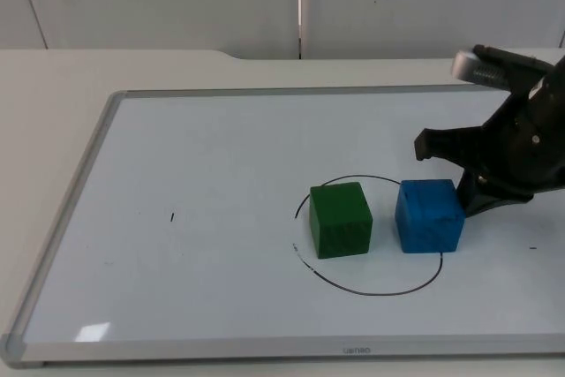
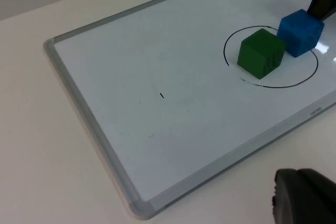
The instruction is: Push the two cubes into the marked area.
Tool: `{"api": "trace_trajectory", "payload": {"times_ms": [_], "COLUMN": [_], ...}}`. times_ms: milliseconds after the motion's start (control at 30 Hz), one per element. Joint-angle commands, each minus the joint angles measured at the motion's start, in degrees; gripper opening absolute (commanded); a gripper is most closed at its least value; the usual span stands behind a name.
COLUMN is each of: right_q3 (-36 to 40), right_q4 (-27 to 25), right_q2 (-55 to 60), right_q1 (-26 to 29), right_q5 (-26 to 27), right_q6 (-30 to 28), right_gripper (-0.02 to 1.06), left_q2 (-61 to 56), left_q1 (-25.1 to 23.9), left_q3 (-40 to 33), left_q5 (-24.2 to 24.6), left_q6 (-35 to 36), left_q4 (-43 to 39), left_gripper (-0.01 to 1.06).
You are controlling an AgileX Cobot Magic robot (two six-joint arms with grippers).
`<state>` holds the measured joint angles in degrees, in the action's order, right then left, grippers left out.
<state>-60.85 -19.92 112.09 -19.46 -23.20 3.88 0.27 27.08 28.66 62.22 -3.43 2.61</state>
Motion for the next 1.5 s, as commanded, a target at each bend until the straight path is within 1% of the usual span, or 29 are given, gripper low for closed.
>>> {"api": "trace_trajectory", "payload": {"times_ms": [0, 167, 433, 967, 1033, 1167, 1333, 1433, 1467], "right_q3": [-0.3, -0.3, -0.3, -0.3, -0.3, -0.3, -0.3, -0.3, -0.3], "right_q4": [-0.3, -1.9, -2.4, -3.0, -3.0, -2.8, -2.3, -1.2, 0.6], "right_q2": [-0.2, -0.2, -0.2, -0.2, -0.2, -0.2, -0.2, -0.2, -0.2], "right_q1": [-0.6, -0.9, -2.5, -2.5, -3.0, -3.7, -4.2, -4.2, -4.2], "right_q5": [0.5, 0.0, 1.2, 1.5, 1.5, 1.5, 2.2, 2.1, 1.5], "right_q6": [-0.2, -0.7, -0.8, -0.8, -2.0, -3.9, -3.9, -3.9, -3.9], "right_gripper": [0.00, 0.00, 0.00, 0.00, 0.00, 0.00, 0.00, 0.00, 0.00], "left_q2": [-0.3, -0.3, -0.3, -0.3, -0.3, -0.3, -0.3, -0.3, -0.3], "left_q1": [0.2, 0.2, 0.2, 0.2, 0.2, 0.2, 0.2, 0.2, 0.2], "left_q3": [-0.3, -0.3, -0.3, -0.3, -0.3, -0.3, -0.3, -0.3, -0.3], "left_q5": [-0.5, -0.5, -0.5, -0.5, -0.5, -0.5, -0.5, -0.5, -0.5], "left_q6": [0.4, 0.4, 0.4, 0.4, 0.4, 0.4, 0.4, 0.4, 0.4], "left_q4": [-0.3, -0.3, -0.3, -0.3, -0.3, -0.3, -0.3, -0.3, -0.3], "left_gripper": [0.00, 0.00, 0.00, 0.00, 0.00, 0.00, 0.00, 0.00, 0.00]}}
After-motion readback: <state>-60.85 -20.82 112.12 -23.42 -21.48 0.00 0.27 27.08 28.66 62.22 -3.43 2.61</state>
